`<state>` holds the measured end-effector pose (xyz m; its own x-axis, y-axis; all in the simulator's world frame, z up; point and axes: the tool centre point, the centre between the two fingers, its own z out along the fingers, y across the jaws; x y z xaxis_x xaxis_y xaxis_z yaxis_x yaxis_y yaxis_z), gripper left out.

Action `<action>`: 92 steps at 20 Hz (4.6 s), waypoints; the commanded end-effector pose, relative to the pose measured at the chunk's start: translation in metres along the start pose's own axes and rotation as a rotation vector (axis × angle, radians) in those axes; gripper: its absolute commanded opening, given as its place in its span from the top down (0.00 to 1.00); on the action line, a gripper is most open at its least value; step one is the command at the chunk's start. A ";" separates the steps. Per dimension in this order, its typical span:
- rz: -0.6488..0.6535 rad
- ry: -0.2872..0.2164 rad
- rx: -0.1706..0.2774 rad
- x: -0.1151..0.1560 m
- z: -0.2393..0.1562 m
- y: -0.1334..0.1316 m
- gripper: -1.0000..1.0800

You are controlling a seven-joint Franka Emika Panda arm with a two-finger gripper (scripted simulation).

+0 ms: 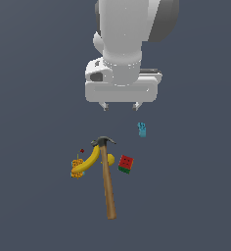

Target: Pick up a designated object from a clutter of objects.

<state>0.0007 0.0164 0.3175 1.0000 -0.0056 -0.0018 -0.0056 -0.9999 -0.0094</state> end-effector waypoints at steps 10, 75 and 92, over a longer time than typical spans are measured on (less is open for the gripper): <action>0.009 0.067 -0.009 0.013 -0.025 0.012 0.04; -0.184 0.001 -0.010 0.115 0.251 0.042 1.00; -0.183 0.005 -0.011 0.111 0.238 0.045 1.00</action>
<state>0.1113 -0.0259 0.0726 0.9843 0.1762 -0.0005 0.1762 -0.9843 0.0008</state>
